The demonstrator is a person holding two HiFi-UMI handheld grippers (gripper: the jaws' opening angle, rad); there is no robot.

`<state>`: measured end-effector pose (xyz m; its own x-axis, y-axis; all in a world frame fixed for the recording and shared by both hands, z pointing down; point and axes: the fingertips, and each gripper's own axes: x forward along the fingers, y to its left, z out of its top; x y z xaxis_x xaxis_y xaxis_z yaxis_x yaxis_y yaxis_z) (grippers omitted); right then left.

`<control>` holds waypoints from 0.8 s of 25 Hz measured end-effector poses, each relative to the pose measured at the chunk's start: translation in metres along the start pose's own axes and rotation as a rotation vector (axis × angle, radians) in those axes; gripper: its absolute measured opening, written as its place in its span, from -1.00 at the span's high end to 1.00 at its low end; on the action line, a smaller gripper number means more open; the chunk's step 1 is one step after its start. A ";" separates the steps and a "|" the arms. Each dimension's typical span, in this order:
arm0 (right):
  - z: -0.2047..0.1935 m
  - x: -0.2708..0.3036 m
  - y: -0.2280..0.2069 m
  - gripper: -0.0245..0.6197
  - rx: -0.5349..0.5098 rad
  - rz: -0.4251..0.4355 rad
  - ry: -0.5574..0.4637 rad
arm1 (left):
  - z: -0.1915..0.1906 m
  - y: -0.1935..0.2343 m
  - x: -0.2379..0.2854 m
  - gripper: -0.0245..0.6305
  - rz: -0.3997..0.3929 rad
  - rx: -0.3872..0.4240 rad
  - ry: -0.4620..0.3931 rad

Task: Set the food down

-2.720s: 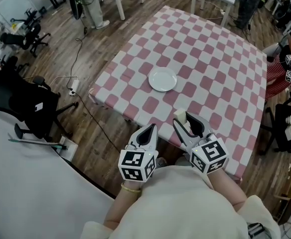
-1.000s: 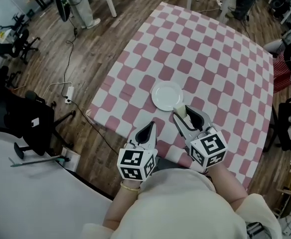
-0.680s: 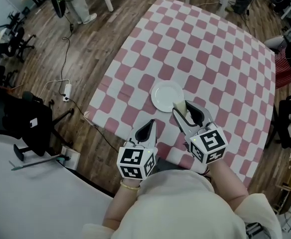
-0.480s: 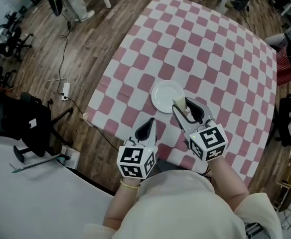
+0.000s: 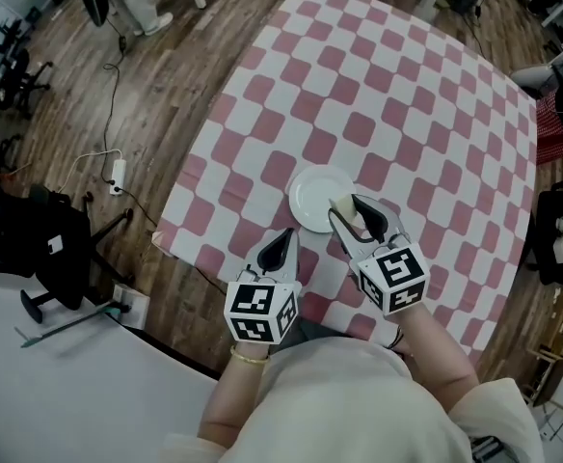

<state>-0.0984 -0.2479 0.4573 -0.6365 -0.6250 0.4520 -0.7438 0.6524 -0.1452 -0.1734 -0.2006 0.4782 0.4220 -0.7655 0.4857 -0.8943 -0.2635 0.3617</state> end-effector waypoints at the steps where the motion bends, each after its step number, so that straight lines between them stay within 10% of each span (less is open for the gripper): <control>1: -0.002 0.004 -0.003 0.39 0.002 -0.001 0.008 | 0.000 0.002 0.004 0.93 0.001 -0.003 0.003; 20: -0.044 0.070 -0.027 0.39 -0.029 0.003 0.174 | -0.008 0.037 0.055 0.93 0.021 -0.024 0.078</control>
<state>-0.1137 -0.2904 0.5314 -0.5918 -0.5413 0.5973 -0.7344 0.6675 -0.1227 -0.1815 -0.2478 0.5250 0.4147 -0.7221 0.5538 -0.8995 -0.2335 0.3692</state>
